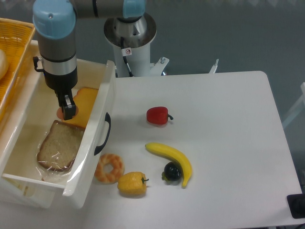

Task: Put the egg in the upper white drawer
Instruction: 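Lower the egg into the drawer beside the cheese slice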

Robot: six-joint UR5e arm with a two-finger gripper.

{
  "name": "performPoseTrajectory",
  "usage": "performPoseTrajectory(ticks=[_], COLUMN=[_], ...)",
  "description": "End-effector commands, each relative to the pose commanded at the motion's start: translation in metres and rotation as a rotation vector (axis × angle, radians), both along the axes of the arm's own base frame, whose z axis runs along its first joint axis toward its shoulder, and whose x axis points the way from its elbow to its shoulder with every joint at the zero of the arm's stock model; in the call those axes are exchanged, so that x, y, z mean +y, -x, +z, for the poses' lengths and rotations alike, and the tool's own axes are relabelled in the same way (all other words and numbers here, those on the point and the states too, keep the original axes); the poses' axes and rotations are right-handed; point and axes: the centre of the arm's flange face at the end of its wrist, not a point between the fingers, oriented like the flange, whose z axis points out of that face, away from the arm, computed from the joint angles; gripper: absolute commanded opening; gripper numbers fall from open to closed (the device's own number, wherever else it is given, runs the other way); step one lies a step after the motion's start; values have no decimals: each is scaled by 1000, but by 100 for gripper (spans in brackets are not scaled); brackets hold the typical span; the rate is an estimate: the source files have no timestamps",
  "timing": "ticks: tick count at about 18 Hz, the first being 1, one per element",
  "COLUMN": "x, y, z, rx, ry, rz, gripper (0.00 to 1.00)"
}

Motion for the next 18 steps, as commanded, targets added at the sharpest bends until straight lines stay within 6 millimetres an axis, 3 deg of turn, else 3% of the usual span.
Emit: performPoseTrajectory(ticks=[9,18], x=[4,4], y=[-2,-2], z=[-9,-16], rx=[-7,-11], ry=[16,27], rz=[-6,-6], gripper=[23,34])
